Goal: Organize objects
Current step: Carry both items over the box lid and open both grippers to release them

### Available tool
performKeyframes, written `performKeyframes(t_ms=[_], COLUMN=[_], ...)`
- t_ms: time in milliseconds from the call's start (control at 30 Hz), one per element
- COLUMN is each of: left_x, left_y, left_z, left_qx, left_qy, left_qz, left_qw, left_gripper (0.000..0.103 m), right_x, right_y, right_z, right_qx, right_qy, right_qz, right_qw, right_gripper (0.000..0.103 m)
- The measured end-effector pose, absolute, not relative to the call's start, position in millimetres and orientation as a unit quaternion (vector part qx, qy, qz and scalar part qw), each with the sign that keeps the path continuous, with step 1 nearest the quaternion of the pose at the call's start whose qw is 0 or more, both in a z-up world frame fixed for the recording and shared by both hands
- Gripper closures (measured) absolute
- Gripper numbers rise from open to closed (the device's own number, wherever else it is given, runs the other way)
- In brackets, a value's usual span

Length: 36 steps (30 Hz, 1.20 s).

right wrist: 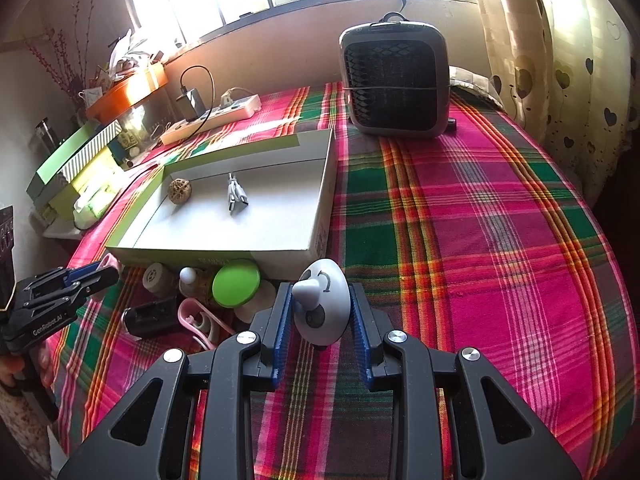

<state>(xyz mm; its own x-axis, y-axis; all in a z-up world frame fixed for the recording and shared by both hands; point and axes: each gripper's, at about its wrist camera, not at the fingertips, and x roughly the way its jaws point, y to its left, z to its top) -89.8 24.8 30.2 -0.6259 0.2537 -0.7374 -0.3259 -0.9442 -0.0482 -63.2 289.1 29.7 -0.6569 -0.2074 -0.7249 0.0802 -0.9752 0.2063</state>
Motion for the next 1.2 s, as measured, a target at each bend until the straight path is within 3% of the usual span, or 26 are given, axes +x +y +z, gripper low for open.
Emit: performKeyframes(t_ms=[633, 1200], left_x=[-120, -176], left_y=[37, 59], left_z=[49, 42], left_qx=[-0.398, -0.412], left_qy=[0.038, 0.045], left_qz=[0.899, 0.89], left_qw=[0.18, 0.193], left_gripper=[0.082, 0.082], right_x=[-89, -171], right_y=[275, 251], right_z=[65, 53], right_qx=[0.379, 0.415], right_qy=[-0.078, -0.075], right_qz=[-0.917, -0.897], right_qw=[0.103, 0.131], right_gripper=[0.074, 0.074])
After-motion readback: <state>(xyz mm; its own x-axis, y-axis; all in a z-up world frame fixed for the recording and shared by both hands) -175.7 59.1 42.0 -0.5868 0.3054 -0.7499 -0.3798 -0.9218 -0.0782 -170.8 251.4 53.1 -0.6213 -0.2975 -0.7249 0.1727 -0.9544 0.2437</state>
